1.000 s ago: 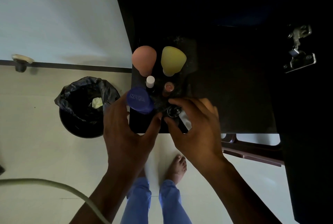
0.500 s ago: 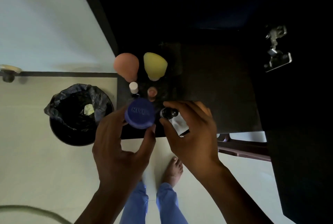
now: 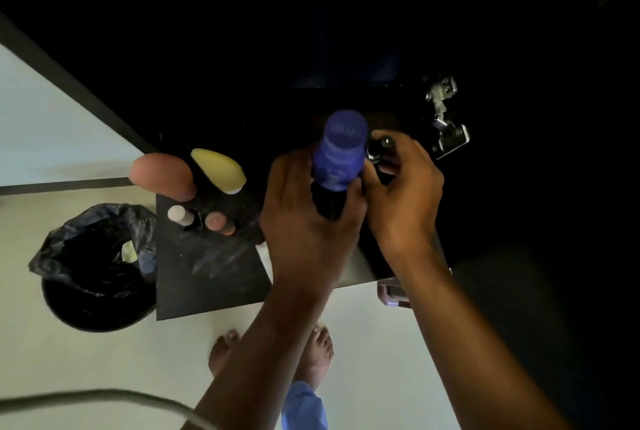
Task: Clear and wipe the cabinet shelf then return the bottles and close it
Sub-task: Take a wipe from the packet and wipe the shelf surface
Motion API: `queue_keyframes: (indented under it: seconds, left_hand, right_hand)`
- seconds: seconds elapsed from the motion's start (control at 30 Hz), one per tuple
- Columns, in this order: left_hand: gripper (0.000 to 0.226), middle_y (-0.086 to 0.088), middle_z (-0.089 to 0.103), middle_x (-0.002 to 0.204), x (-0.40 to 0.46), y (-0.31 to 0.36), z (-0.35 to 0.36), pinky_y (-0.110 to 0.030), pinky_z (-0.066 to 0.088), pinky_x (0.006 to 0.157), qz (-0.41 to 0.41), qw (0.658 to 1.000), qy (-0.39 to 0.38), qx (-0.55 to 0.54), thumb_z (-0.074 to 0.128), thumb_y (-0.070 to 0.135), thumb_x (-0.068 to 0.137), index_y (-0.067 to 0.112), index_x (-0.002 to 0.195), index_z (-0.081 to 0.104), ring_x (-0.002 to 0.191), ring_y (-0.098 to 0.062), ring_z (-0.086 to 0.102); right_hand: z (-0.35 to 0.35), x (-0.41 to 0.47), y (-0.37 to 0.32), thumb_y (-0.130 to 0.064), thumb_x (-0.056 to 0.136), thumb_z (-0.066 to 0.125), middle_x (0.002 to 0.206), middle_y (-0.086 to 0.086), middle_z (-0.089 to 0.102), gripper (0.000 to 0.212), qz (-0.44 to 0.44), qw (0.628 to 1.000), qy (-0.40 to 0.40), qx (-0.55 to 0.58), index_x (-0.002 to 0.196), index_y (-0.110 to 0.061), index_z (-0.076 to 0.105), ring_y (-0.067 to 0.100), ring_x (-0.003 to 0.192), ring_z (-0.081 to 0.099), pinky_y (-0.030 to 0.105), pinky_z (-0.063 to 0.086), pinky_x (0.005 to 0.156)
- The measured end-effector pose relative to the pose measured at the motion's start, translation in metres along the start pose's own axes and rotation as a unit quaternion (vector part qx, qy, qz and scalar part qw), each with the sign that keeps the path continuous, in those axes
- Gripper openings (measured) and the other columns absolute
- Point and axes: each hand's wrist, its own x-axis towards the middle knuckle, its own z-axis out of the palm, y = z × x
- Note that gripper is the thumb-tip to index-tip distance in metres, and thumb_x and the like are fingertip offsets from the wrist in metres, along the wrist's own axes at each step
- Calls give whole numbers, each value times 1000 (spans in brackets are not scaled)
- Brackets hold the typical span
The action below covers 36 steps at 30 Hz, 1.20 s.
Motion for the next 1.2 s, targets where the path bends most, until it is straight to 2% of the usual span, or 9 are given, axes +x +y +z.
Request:
queue_keyframes:
  seconds: [0.13,0.23,0.37,0.6,0.73,0.9,0.97,1.07,1.2]
  left_hand:
    - [56,-8,73,119,37,-10,37,-37,58,93,-25,1000,-8,-2,79,36,83,6,127,65,105,-22,72]
    - [61,-7,72,127,60,-23,59,-42,57,96,-17,1000,-20,16,74,39,86,7,135,61,114,-24,72]
    - [61,-12,69,134,75,-30,74,-32,50,102,18,998,-25,52,72,37,90,3,139,60,123,-26,67]
    - [62,-13,67,136,80,-35,81,-33,47,103,29,996,-37,78,70,40,93,4,143,58,125,-28,65]
    - [63,-15,67,136,79,-34,82,-32,46,104,24,995,-37,87,73,39,92,4,142,59,125,-30,65]
    - [72,-14,59,149,72,-19,65,-17,33,114,-9,997,-51,60,75,30,90,3,151,49,140,-27,55]
    - [70,-12,58,152,61,-5,49,-12,28,117,-13,998,-45,41,74,21,90,2,153,48,143,-23,53]
    - [69,-9,59,150,40,21,19,-9,31,116,-22,999,-41,9,70,9,89,3,154,47,141,-16,54]
    - [51,-12,68,137,23,46,-23,-10,40,109,44,999,-14,-3,67,0,92,-3,143,58,128,-10,60]
  right_hand:
    - [10,31,0,-14,87,78,106,-4,72,41,-2,1000,19,-16,125,-22,64,9,96,69,36,61,86]
    - [19,49,3,-13,89,75,103,-3,70,39,-9,1000,20,-21,125,-19,61,12,93,69,37,61,84]
    - [30,63,11,-14,90,74,106,1,69,31,-26,997,35,-56,118,-14,59,16,95,69,40,61,81]
    - [26,63,7,-9,91,70,114,-1,68,49,-37,997,58,-46,132,-19,46,12,101,69,36,61,82]
    - [25,61,5,-9,91,69,118,0,66,49,-42,996,59,-50,133,-17,45,11,103,67,33,60,83]
    - [19,46,2,-6,88,72,134,3,61,67,-41,997,57,-27,146,-13,40,12,120,61,5,40,90]
    - [12,32,-4,-1,88,70,144,3,57,73,-35,998,52,-17,152,-15,37,12,132,54,0,34,99]
    - [0,1,-19,4,90,64,153,0,49,74,-14,999,48,-3,155,-19,36,9,142,47,21,42,115]
    - [-9,-38,-30,-10,97,65,136,2,60,44,-41,995,50,69,140,-13,56,11,127,59,34,52,105]
